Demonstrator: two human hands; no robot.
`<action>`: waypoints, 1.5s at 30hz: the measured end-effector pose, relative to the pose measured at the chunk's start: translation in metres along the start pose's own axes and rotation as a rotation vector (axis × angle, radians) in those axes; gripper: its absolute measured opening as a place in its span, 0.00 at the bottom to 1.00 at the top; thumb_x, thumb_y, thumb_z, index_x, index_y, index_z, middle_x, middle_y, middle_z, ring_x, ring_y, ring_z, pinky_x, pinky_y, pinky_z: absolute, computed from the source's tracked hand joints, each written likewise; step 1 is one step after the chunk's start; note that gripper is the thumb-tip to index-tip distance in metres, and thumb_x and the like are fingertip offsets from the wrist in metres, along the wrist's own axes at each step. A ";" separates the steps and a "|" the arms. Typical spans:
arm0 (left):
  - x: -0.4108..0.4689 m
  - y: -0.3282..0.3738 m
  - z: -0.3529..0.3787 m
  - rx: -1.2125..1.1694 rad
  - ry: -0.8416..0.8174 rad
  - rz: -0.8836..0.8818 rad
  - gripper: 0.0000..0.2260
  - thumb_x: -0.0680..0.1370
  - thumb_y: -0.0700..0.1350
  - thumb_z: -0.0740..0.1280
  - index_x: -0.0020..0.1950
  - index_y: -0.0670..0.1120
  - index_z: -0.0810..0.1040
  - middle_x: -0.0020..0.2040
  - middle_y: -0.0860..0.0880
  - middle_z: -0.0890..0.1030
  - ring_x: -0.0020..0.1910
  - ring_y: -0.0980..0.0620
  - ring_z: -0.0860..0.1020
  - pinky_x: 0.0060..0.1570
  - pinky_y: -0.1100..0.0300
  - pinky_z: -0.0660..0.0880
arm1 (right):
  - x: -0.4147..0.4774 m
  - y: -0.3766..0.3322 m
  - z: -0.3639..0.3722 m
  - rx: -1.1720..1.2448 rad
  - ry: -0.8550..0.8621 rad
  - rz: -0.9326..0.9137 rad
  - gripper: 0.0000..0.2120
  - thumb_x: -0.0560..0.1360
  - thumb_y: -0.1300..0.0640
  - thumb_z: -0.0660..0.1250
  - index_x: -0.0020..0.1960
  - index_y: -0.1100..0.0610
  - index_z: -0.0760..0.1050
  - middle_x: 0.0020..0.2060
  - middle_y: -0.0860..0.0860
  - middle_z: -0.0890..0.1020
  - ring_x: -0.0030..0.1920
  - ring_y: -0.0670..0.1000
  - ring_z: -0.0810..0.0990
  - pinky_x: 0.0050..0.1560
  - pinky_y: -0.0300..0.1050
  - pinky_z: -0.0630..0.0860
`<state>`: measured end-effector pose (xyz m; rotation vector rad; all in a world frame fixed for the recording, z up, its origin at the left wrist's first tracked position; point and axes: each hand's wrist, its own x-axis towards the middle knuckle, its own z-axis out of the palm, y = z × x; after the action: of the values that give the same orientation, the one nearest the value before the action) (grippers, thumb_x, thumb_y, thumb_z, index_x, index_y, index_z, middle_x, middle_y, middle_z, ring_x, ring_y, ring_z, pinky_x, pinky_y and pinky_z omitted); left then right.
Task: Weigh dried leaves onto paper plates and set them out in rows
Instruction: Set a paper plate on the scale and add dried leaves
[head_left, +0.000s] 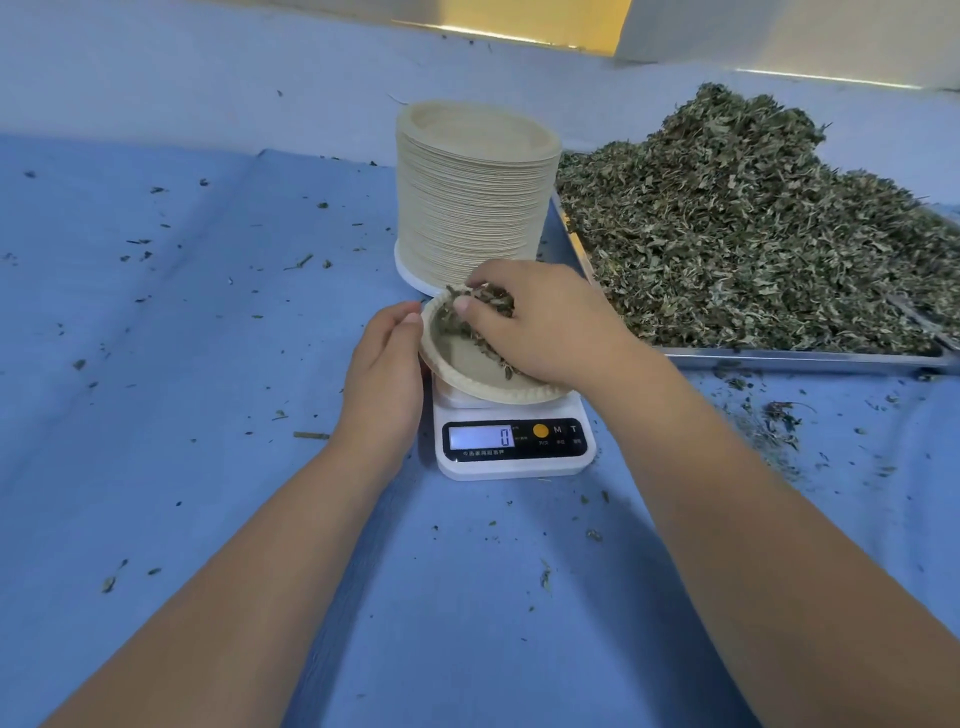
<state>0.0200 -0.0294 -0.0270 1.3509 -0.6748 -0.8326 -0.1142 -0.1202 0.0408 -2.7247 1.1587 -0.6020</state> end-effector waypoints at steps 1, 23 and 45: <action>0.000 0.000 0.000 -0.007 -0.001 0.001 0.15 0.76 0.55 0.61 0.59 0.55 0.81 0.59 0.50 0.85 0.61 0.52 0.82 0.68 0.45 0.76 | 0.000 0.000 -0.003 0.020 -0.013 0.017 0.21 0.79 0.35 0.60 0.66 0.43 0.76 0.58 0.45 0.82 0.59 0.51 0.79 0.59 0.51 0.77; -0.001 -0.001 0.000 0.047 -0.036 0.036 0.18 0.76 0.58 0.60 0.65 0.68 0.72 0.71 0.59 0.77 0.69 0.57 0.76 0.73 0.50 0.70 | -0.063 0.091 0.012 0.414 0.477 0.231 0.11 0.81 0.50 0.61 0.56 0.48 0.81 0.39 0.43 0.81 0.34 0.50 0.77 0.35 0.49 0.73; 0.003 -0.003 0.001 0.050 -0.009 0.021 0.25 0.76 0.57 0.60 0.74 0.59 0.73 0.69 0.56 0.79 0.70 0.53 0.76 0.73 0.48 0.70 | -0.034 0.030 -0.021 0.036 0.044 -0.040 0.31 0.75 0.29 0.61 0.74 0.42 0.68 0.64 0.43 0.77 0.66 0.50 0.70 0.63 0.48 0.69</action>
<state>0.0205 -0.0324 -0.0299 1.3835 -0.7197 -0.8103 -0.1640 -0.1166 0.0416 -2.7230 1.0945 -0.6849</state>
